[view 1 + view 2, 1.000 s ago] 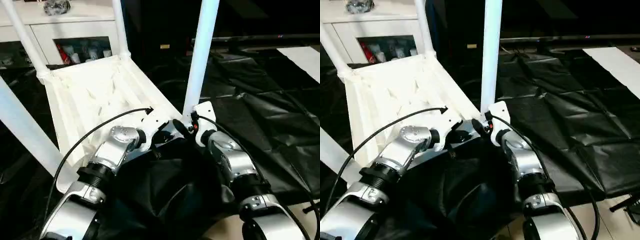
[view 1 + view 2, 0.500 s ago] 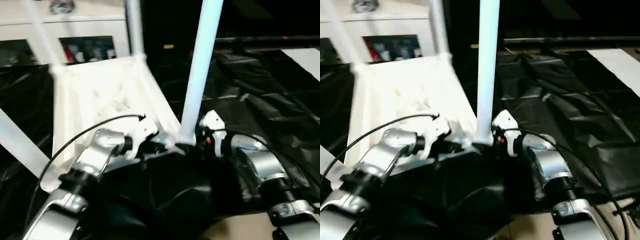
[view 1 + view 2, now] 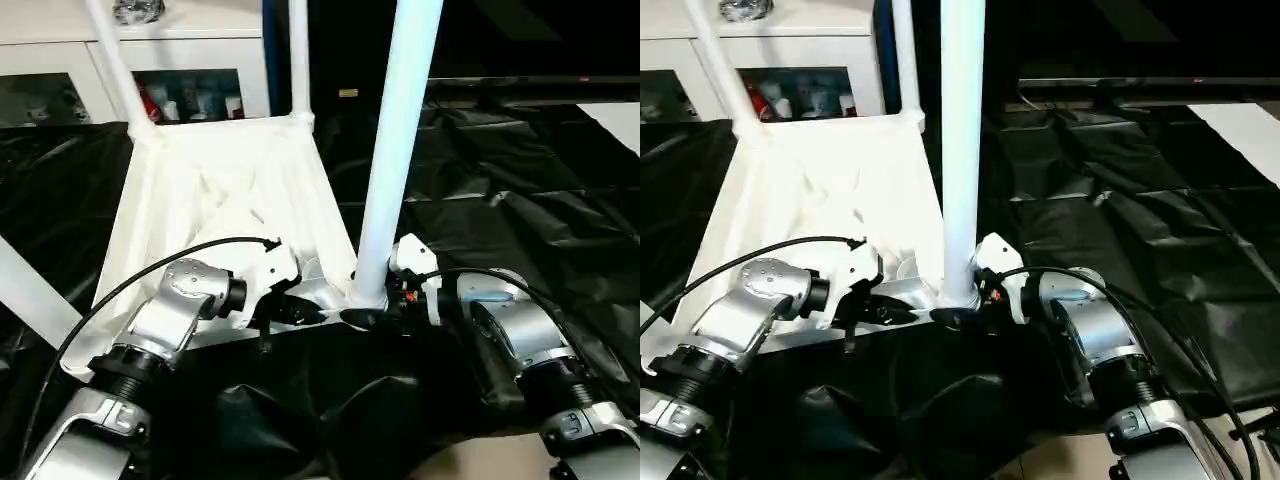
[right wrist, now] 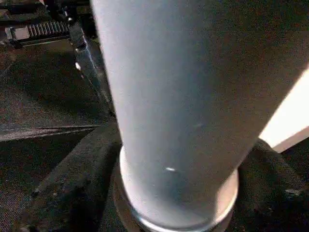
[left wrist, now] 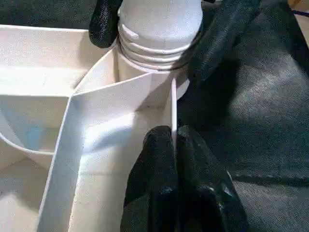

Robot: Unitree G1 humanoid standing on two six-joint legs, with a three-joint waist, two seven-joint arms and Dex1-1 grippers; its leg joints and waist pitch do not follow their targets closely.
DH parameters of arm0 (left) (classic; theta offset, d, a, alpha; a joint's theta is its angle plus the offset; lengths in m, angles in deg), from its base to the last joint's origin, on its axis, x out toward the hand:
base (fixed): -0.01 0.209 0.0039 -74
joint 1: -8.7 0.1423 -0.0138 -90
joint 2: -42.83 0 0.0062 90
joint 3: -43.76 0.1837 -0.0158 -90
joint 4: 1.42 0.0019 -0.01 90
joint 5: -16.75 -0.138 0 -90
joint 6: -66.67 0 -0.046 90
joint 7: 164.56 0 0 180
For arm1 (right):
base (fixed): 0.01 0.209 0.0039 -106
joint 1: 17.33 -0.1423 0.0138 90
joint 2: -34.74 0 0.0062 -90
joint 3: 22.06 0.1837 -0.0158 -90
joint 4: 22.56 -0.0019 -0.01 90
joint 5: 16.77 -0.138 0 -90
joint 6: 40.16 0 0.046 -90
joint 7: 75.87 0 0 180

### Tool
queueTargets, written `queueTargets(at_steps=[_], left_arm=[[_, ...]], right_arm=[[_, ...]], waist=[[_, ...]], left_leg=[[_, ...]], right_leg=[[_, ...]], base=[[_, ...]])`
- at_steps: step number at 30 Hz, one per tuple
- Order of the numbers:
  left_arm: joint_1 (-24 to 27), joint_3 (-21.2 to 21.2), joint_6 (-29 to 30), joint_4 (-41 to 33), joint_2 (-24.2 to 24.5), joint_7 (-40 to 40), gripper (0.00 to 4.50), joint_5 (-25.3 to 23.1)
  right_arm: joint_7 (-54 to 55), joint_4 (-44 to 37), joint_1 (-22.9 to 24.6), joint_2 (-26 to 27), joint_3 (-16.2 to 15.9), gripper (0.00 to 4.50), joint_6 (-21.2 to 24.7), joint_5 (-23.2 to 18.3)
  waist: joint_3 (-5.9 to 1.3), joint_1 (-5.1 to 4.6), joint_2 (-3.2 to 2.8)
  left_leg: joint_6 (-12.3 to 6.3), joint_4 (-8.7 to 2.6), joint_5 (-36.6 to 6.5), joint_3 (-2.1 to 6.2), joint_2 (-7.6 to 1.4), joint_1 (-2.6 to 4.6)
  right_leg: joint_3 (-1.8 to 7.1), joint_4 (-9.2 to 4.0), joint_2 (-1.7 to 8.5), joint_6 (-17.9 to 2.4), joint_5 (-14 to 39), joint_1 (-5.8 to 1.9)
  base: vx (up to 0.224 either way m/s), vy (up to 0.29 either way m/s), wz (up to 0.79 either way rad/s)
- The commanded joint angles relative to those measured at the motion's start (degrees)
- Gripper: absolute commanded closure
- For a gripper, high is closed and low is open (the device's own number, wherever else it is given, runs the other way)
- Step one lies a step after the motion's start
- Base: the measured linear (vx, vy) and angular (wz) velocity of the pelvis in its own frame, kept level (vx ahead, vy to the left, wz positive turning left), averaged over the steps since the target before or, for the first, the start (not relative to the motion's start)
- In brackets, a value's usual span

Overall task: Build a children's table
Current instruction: Rotate leg to tighten

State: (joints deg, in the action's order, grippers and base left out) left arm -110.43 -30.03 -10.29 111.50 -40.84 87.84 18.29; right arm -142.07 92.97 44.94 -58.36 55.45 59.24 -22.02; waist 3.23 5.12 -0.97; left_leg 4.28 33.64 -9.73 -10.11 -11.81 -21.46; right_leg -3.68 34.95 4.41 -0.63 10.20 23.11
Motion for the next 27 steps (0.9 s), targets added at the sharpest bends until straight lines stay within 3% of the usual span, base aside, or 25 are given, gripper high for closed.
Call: queueTargets(at_steps=[1, 8, 9, 12, 15, 18, 21, 22, 24, 27], left_arm=[[-0.6, 0.9, -1.5, -3.4, -1.0, 2.2, 4.5, 3.0], [-1.4, 0.1, -1.1, -1.7, -3.2, -2.2, 4.5, 2.0], [-2.9, -1.1, -0.5, 0.6, -6.0, -7.7, 4.5, 1.0], [-4.3, -2.0, 0.3, 2.5, -8.3, -12.3, 4.5, 0.3], [-5.8, -2.4, 0.7, 4.8, -10.6, -17.4, 4.5, -1.2], [-9.5, -4.6, 2.4, 9.7, -17.2, -29.8, 4.5, -2.4], [-10.2, -5.0, 1.3, 10.8, -18.5, -31.9, 4.5, -2.9], [-10.4, -5.1, 1.0, 10.8, -18.8, -32.1, 4.5, -2.8], [-10.0, -4.7, 0.8, 10.0, -18.8, -30.7, 4.5, -2.5], [-8.9, -4.2, 0.3, 8.8, -17.8, -27.9, 4.5, -2.0]], right_arm=[[-0.7, -1.2, 0.4, 0.6, -1.5, 1.41, 0.3, -0.7], [4.4, 0.0, 0.8, 3.8, 0.2, 1.74, 1.4, -1.2], [10.2, 1.9, 0.4, 6.2, 1.0, 1.77, 1.0, 0.2], [16.4, 4.1, -0.3, 8.5, 2.0, 1.78, 1.0, 1.5], [24.2, 6.8, -1.5, 11.7, 3.9, 1.79, 1.2, 2.3], [40.5, 12.0, -4.4, 19.8, 7.8, 1.79, 1.5, 2.8], [40.9, 12.4, -4.6, 21.4, 6.4, 1.8, -0.5, 4.2], [39.5, 12.3, -4.6, 22.0, 6.0, 1.8, -1.4, 3.7], [36.7, 11.3, -4.2, 22.3, 5.7, 1.1, -1.6, 2.5], [34.3, 10.1, -4.1, 21.4, 6.4, 0.97, -1.5, 1.7]], waist=[[-3.88, -0.38, 0.25], [-3.86, -0.47, 0.25], [-3.87, -0.6, 0.27], [-3.73, -1.02, 0.41], [-3.64, -1.82, 0.46], [-3.87, -2.47, 0.41], [-3.99, -2.46, 0.43], [-4.09, -2.32, -0.51], [-4.27, -2.38, 0.07], [-4.13, -2.35, 0.05]], left_leg=[[-1.87, -3.94, -13.3, 0.12, -1.48, 0.94], [-1.45, -3.94, -13.1, 0.13, -1.32, 0.89], [-1.29, -3.98, -13.4, 0.19, -1.28, 0.82], [-0.26, -3.94, -14.1, 0.15, -1.02, 1.0], [-0.06, -4.0, -14.7, 0.28, -0.83, 0.69], [0.6, -3.9, -13.9, 0.37, -0.69, 0.9], [-0.54, -3.82, -12.4, 0.3, -0.75, 0.55], [-1.04, -3.75, -11.8, 0.37, -0.74, 0.58], [-2.34, -3.56, -10.6, 0.18, -0.69, 0.4], [-3.13, -3.57, -10.9, 0.13, -0.7, 0.37]], right_leg=[[2.47, -4.28, 3.29, -12.1, 14.0, -2.62], [2.46, -4.31, 3.28, -11.9, 13.9, -2.59], [2.43, -4.37, 3.31, -11.6, 14.7, -2.7], [2.46, -4.87, 3.4, -10.5, 18.4, -2.47], [2.32, -5.16, 3.34, -9.4, 20.5, -2.59], [2.25, -5.13, 3.33, -9.6, 20.2, -2.51], [2.29, -4.97, 3.26, -9.9, 16.7, -2.72], [2.33, -4.67, 3.27, -10.4, 14.5, -2.76], [2.3, -4.4, 3.13, -11.6, 10.6, -3.04], [2.23, -4.52, 3.2, -12.0, 11.3, -3.08]], base=[[0.0, 0.0, 0.0], [0.0, 0.0, 0.0], [0.0, 0.0, 0.0], [0.0, 0.0, 0.0], [0.0, 0.0, 0.0], [0.0, 0.0, 0.0], [0.0, 0.0, 0.0], [0.0, 0.0, 0.0], [0.0, 0.0, 0.0], [0.0, 0.0, 0.0]])
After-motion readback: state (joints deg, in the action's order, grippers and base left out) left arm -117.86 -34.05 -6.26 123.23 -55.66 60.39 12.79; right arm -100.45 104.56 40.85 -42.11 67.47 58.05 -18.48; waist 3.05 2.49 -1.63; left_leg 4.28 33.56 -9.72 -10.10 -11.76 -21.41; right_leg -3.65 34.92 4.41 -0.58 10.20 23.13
